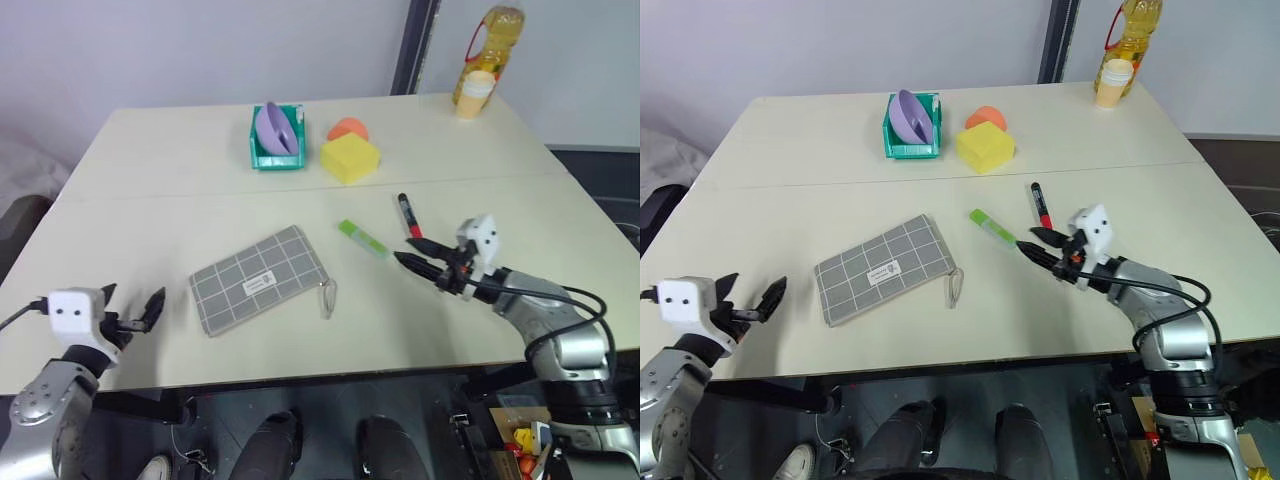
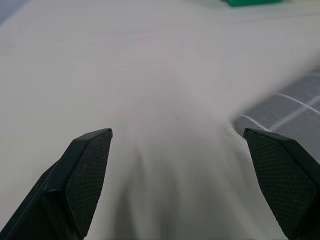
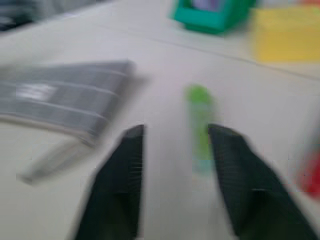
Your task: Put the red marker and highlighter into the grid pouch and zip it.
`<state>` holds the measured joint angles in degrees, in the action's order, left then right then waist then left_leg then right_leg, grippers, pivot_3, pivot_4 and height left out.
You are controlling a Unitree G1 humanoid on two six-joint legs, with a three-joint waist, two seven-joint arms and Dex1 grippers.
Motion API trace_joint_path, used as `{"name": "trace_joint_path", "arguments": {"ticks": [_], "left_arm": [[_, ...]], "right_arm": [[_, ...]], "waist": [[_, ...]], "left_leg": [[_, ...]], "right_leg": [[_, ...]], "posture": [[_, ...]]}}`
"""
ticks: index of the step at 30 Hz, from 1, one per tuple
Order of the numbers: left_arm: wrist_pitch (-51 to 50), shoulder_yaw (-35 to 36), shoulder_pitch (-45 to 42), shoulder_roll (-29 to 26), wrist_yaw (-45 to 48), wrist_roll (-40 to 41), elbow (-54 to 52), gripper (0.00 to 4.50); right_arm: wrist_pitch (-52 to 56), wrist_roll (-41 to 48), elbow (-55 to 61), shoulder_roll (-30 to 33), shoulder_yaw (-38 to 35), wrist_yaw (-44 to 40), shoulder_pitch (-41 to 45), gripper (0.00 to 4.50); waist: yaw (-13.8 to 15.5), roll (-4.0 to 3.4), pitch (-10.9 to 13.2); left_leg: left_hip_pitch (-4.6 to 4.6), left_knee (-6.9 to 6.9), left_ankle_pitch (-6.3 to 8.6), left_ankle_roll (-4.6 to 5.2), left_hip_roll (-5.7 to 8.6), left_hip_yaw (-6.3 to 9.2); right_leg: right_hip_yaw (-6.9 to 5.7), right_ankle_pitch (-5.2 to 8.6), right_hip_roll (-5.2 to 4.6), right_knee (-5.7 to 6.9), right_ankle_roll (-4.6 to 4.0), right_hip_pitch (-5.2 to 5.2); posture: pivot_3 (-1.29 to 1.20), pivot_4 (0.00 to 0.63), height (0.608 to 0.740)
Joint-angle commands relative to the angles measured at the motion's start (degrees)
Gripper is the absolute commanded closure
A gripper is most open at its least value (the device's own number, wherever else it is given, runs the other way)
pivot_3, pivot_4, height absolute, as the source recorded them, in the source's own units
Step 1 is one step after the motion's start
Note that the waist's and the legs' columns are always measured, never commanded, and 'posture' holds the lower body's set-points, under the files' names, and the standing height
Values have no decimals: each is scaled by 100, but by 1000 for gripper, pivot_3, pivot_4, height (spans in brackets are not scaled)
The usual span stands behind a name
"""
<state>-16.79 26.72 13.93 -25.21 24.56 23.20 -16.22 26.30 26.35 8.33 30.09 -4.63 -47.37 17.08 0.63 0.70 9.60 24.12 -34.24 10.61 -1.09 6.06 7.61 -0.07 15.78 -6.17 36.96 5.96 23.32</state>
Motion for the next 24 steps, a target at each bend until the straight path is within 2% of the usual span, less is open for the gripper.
{"name": "trace_joint_path", "arguments": {"ticks": [1, 5, 12, 17, 24], "left_arm": [[249, 1, 75, -90, 211, -32, -51, 0], [390, -6, 96, -212, 409, -67, 56, 0], [719, 45, 403, -449, 778, -190, 159, 0], [1060, 123, 729, -563, 944, -357, 180, 0], [1814, -60, 967, -798, 1215, -858, 234, 0]], "right_arm": [[171, -13, 662, -290, 566, 182, 208, 4457], [122, -895, 497, -717, 1488, 759, 484, 4457], [13, -1912, -545, -1522, 2338, 1535, 904, 4457], [371, -2196, -1537, -2052, 2299, 2073, 1198, 4457], [457, -2006, -1615, -2280, 2095, 1975, 1242, 4457]], "waist": [[1, 1, 0], [-8, 0, 0], [-13, 1, -1], [-50, 0, -1], [-33, 1, -1]], "left_leg": [[2, 0, 1, -2, 0, 0], [3, 2, 4, -6, -1, 3], [2, 2, 3, -6, 2, 3], [0, 6, 0, -2, -1, 4], [-26, 8, 7, -13, -2, 10]], "right_leg": [[0, 0, 0, 0, 0, 2], [0, 0, 2, 3, -1, 9], [0, -1, 6, 3, -2, 13], [1, -2, 15, 7, -2, 14], [4, -1, 18, 2, -6, 7]], "posture": [[0, 150, 740], [0, 150, 740], [0, 150, 740], [0, 150, 740], [0, 150, 740]]}}
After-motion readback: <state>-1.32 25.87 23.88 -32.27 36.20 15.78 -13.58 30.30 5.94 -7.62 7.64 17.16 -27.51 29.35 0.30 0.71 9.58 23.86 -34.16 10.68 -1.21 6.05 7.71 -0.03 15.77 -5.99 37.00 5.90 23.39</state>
